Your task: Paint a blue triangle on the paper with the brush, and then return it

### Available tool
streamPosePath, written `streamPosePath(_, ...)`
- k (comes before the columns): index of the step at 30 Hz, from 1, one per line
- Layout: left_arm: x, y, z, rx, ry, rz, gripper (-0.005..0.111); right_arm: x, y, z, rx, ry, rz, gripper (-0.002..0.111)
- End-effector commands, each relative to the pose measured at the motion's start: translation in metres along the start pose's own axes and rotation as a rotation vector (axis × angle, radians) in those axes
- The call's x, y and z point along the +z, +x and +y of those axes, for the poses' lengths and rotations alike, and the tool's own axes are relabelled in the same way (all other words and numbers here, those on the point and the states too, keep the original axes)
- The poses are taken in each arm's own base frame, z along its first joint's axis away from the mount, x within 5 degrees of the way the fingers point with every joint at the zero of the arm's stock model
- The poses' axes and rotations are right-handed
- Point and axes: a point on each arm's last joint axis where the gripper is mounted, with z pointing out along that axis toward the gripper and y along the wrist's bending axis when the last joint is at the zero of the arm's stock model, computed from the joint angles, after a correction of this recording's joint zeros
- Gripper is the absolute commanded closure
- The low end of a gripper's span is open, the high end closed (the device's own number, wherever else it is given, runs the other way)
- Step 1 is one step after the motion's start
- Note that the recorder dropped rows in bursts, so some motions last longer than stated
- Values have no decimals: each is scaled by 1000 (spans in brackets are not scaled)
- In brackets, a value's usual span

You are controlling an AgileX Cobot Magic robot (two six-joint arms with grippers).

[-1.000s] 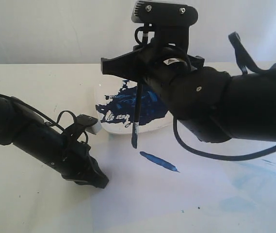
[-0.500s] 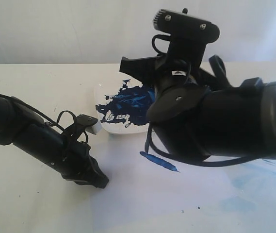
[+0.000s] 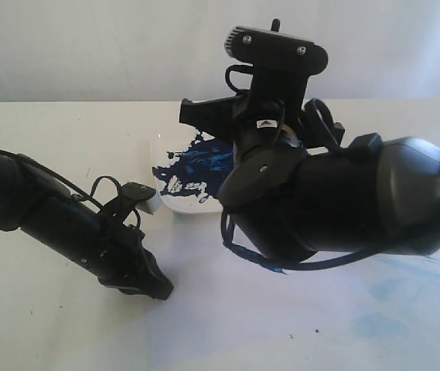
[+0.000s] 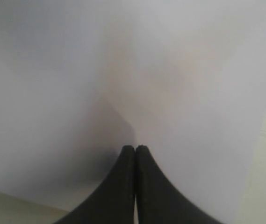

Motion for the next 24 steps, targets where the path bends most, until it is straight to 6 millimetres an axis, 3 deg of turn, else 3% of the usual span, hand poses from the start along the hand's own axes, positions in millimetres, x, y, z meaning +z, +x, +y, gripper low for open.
streamPosePath(1, 0, -1, -1, 11, -12, 2, 107, 2, 4, 2, -11, -4, -7, 108)
streamPosePath(15, 0, -1, -1, 11, -12, 2, 107, 2, 4, 5, 22, -27, -17, 108)
streamPosePath(24, 0, -1, -1, 11, -14, 2, 107, 7, -2, 17, -4, 6, 0, 108)
